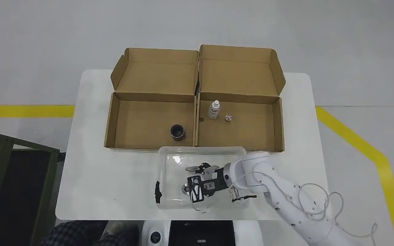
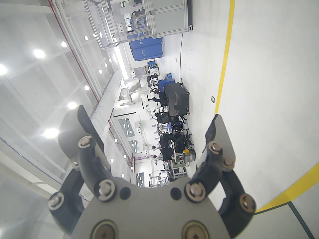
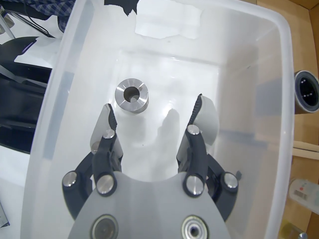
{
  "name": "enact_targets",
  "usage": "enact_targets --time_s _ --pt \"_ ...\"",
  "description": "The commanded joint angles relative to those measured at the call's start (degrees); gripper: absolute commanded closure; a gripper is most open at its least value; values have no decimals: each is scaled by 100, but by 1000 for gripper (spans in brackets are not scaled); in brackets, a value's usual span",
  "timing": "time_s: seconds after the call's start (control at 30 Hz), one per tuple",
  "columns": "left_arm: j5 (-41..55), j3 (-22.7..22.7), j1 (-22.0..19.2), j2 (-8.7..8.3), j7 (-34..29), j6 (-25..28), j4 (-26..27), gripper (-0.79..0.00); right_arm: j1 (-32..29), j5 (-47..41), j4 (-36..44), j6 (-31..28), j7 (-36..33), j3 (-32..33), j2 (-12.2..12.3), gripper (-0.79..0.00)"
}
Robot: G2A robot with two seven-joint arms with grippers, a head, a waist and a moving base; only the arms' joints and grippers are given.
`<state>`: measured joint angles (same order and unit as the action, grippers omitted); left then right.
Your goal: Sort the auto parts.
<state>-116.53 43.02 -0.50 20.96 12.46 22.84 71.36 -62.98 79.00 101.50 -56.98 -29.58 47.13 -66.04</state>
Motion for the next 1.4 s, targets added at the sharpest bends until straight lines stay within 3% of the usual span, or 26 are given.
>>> enact_targets --time_s 0.0,0.3,0.43,0.5,0.6,0.67,1.07,1.37 --pt "0 0 0 0 0 0 0 -785 19 62 -65 18 90 -69 -11 -539" --pt "0 0 0 0 0 0 0 -785 138 350 -347 135 483 -440 -85 -496" --pt "0 0 0 0 0 0 0 -785 211 468 -471 219 601 -583 -124 -351" --pt "0 0 0 0 0 0 0 -785 252 490 -524 266 652 -616 -140 -326" --pt "0 0 0 0 0 0 0 -785 305 504 -581 306 701 -639 -154 -200" --pt "0 0 0 0 0 0 0 -785 328 497 -592 315 716 -642 -159 -3" --pt "0 0 0 0 0 0 0 -785 379 -15 -276 263 786 -401 -128 0" --pt "0 0 0 0 0 0 0 -785 348 -548 136 585 1058 78 -73 0"
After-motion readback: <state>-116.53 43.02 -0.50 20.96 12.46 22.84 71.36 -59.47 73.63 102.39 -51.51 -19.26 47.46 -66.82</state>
